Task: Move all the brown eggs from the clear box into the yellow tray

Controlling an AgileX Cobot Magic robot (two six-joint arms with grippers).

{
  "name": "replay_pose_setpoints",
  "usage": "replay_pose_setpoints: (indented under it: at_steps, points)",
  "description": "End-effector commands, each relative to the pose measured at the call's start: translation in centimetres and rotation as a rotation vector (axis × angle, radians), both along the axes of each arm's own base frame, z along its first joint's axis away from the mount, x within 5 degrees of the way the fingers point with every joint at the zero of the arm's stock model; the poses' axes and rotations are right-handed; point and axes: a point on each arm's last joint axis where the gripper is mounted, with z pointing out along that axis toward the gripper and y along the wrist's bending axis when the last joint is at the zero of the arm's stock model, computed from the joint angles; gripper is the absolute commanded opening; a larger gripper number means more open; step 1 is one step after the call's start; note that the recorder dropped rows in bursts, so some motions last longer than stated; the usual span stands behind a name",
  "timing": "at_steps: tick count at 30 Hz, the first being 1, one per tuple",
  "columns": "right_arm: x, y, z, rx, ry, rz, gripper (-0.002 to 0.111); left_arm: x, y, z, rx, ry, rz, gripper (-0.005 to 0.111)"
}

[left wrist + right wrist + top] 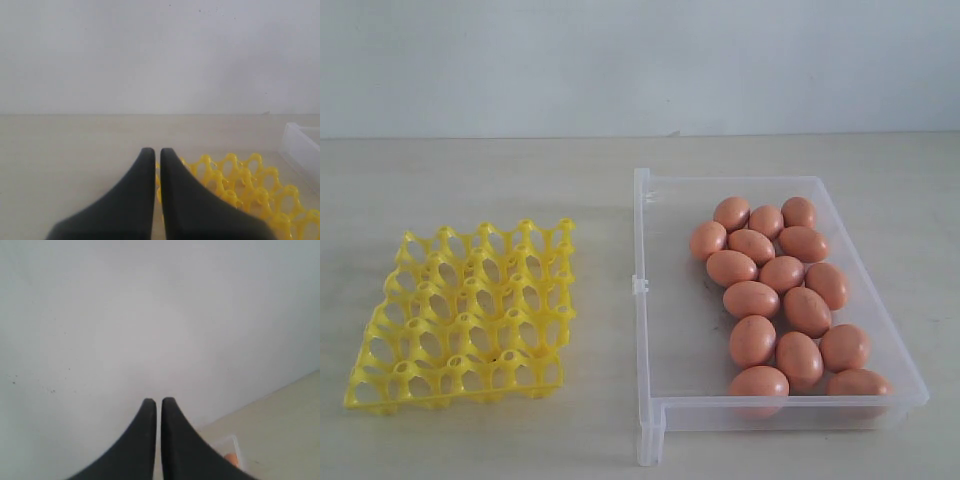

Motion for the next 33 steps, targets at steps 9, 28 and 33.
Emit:
replay_pose_setpoints:
  at_steps: [9, 28, 33]
  points:
    - [-2.7, -0.2, 6.4, -0.023, -0.521, -0.031, 0.000, 0.0, 0.0, 0.0, -0.005, -0.013, 0.006, 0.004]
    - [20.9, 7.2, 13.1, -1.062, 0.640, 0.221, 0.000, 0.0, 0.0, 0.0, -0.005, -0.013, 0.006, 0.004]
    - [26.9, 12.0, 7.7, -1.139, 0.973, 0.474, 0.000, 0.0, 0.0, 0.0, -0.005, -0.013, 0.006, 0.004]
